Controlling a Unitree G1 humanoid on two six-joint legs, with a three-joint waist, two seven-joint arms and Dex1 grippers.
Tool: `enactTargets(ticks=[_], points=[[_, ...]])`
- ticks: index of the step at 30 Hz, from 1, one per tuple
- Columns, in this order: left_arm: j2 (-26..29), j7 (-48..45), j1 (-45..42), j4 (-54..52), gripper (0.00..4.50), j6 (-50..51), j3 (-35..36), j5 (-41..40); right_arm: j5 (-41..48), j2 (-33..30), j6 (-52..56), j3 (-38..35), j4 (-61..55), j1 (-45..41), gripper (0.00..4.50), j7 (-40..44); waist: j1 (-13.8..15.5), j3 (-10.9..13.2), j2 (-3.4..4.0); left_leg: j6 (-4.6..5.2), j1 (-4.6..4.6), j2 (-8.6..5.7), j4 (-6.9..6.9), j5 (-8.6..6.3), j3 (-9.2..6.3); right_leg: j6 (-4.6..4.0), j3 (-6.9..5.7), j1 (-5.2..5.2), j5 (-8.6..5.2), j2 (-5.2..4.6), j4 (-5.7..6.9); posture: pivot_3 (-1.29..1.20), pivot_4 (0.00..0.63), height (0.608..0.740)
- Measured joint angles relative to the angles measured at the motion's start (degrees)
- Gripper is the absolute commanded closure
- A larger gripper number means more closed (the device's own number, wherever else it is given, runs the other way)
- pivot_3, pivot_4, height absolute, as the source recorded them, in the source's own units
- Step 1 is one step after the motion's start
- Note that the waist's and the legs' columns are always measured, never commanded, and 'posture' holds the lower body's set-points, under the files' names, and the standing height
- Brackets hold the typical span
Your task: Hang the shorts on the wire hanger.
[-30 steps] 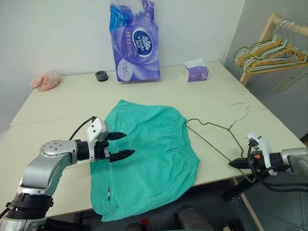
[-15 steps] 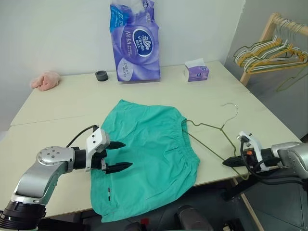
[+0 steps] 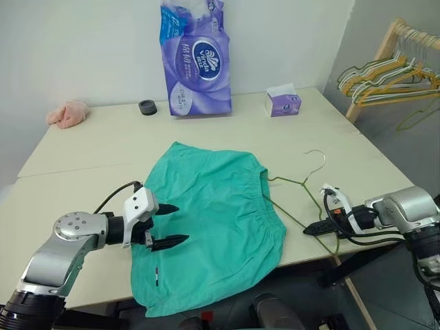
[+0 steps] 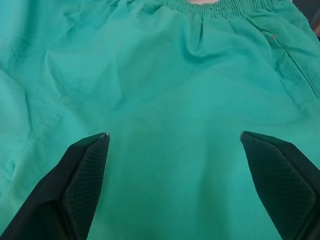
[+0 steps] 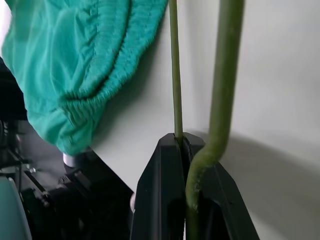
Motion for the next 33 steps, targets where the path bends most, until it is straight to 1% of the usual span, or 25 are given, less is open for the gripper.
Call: enactTargets(ticks=[5, 10, 16, 19, 22, 24, 27, 30, 33], points=[[-0.2, 0.1, 0.3, 0.3, 0.07, -1.2, -0.1, 0.5, 0.3, 7.0, 4.7, -2.4, 6.0, -4.7, 4.5, -4.3, 0.2, 0.0, 0.01, 0.0, -0.02, -0.01, 0.01, 0.0, -0.06, 0.0, -0.04, -0.01, 0.0, 0.0, 0.02, -0.23, 0.038, 0.74], [-0.4, 0.2, 0.3, 1.3, 0.07, -2.4, -0.1, 1.4, 0.3, 11.5, 6.9, -5.8, 9.5, -7.6, 4.5, -8.7, 0.3, 0.0, 0.01, 0.0, -0.1, -0.04, 0.0, 0.0, -0.06, 0.01, -0.06, -0.04, 0.02, -0.07, -0.01, -0.22, 0.036, 0.74], [-1.4, 1.2, 0.3, 2.2, 0.07, -3.4, -0.1, 1.9, 0.7, 13.5, 7.2, -9.6, 9.9, -8.0, 4.5, -12.4, 0.4, 0.0, 0.02, 0.0, -0.13, -0.04, -0.02, 0.0, -0.09, 0.01, -0.11, -0.06, 0.02, -0.09, 0.0, -0.22, 0.037, 0.74], [-3.2, 2.8, -0.4, 3.2, 0.07, -3.3, -0.1, 1.9, 0.8, 14.6, 7.5, -12.3, 10.0, -8.0, 4.5, -14.8, 0.4, 0.0, 0.01, 0.0, -0.12, -0.04, -0.01, 0.0, -0.1, 0.02, -0.12, -0.06, 0.04, -0.08, 0.03, -0.23, 0.038, 0.74], [-4.9, 5.0, -2.6, 4.1, 0.07, -3.1, 0.0, 1.8, 0.7, 17.3, 5.6, -14.6, 10.0, -8.0, 4.5, -17.7, 0.3, 0.0, 0.01, 0.0, -0.11, -0.04, 0.01, 0.0, -0.1, 0.06, -0.12, -0.05, 0.06, -0.07, 0.05, -0.23, 0.037, 0.74], [-6.2, 6.6, -4.6, 5.0, 0.07, -2.9, 0.7, 1.7, 0.9, 19.0, 3.2, -16.3, 9.1, -8.0, 4.5, -19.0, 0.3, 0.0, 0.01, 0.0, -0.12, -0.05, 0.01, 0.0, -0.09, 0.09, -0.11, -0.06, 0.08, -0.07, 0.05, -0.23, 0.036, 0.74], [-7.3, 9.0, -7.4, 6.6, 0.03, -2.1, 2.5, 0.9, 1.7, 19.4, 0.6, -17.5, 4.5, -8.1, 4.5, -19.4, 0.2, 0.0, 0.02, 0.0, -0.16, -0.05, 0.01, 0.0, -0.09, 0.1, -0.1, -0.1, 0.08, -0.08, 0.03, -0.24, 0.033, 0.74], [-7.8, 10.2, -9.9, 8.1, 0.03, -1.7, 4.4, -0.3, 1.9, 19.1, -2.1, -17.0, -1.2, -8.5, 4.5, -18.9, 0.2, 0.0, 0.0, 0.0, -0.21, -0.04, -0.01, 0.0, -0.12, 0.1, -0.14, -0.14, 0.08, -0.08, 0.02, -0.24, 0.033, 0.74], [-7.8, 10.3, -13.0, 8.5, 0.03, -1.7, 5.0, -0.7, 1.6, 17.9, -5.2, -13.7, -5.5, -8.2, 4.5, -17.9, 0.2, 0.0, 0.0, 0.0, -0.23, -0.05, 0.0, 0.0, -0.12, 0.1, -0.15, -0.14, 0.08, -0.09, 0.02, -0.24, 0.033, 0.74]])
